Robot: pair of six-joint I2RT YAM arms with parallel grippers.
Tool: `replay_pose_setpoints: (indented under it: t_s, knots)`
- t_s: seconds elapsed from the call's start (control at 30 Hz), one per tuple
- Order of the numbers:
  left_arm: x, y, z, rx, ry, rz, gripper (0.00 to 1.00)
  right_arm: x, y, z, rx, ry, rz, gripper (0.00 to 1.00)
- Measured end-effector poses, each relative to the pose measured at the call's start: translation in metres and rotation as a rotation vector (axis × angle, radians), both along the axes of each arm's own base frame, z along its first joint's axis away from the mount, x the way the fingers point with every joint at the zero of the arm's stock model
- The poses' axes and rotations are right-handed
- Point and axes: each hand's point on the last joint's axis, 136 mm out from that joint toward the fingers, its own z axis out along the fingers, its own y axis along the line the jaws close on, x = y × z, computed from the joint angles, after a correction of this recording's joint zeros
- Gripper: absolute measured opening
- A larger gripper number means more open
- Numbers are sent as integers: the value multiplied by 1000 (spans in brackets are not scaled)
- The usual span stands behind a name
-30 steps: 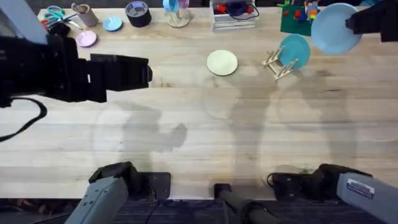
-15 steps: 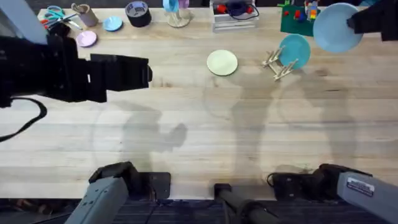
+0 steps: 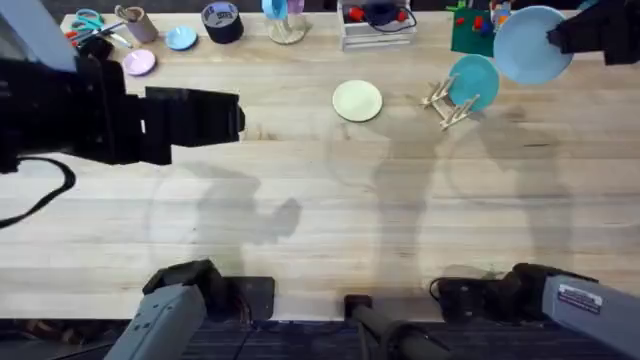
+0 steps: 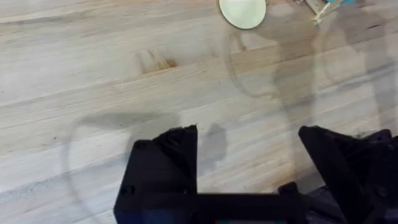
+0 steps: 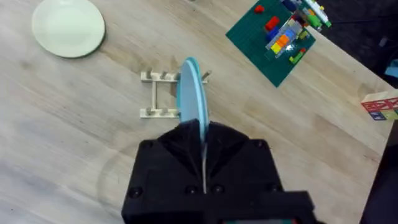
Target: Pick up the plates from the table one by one and place each into a slot on the dish rack.
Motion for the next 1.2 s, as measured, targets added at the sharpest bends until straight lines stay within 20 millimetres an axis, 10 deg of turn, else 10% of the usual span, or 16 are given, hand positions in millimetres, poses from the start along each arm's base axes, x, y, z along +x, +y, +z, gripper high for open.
replay_pose_setpoints:
  t_s: [1.2]
  knots:
    - [0,0,0,0,0,0,993,21,3,-48,37,140,23,27]
